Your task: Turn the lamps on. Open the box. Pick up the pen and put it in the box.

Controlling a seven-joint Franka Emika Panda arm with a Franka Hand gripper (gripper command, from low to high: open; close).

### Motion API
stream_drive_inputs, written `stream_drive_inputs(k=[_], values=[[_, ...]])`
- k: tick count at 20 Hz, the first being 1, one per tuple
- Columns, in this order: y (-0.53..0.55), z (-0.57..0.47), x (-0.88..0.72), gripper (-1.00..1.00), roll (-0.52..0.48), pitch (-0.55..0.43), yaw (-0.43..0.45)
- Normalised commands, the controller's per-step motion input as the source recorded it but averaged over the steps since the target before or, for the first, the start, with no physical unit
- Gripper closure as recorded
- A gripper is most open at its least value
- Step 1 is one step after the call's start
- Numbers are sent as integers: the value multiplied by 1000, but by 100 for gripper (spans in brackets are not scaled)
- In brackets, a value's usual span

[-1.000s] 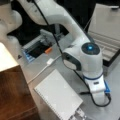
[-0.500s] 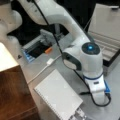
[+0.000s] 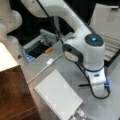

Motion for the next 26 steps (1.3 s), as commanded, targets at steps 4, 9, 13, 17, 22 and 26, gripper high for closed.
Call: stream_drive_inputs(k=[4,9,13,17,22,26], values=[[155,275,-61,100,-112,93,-81],[116,183,-39,100,-112,134,-169],[198,432,-112,100,-139,154,-296],[290,482,-112,100,-139,85,-310],[256,254,-49,100,-174,13,-300],[112,119,-57,100,-158,65,-192]])
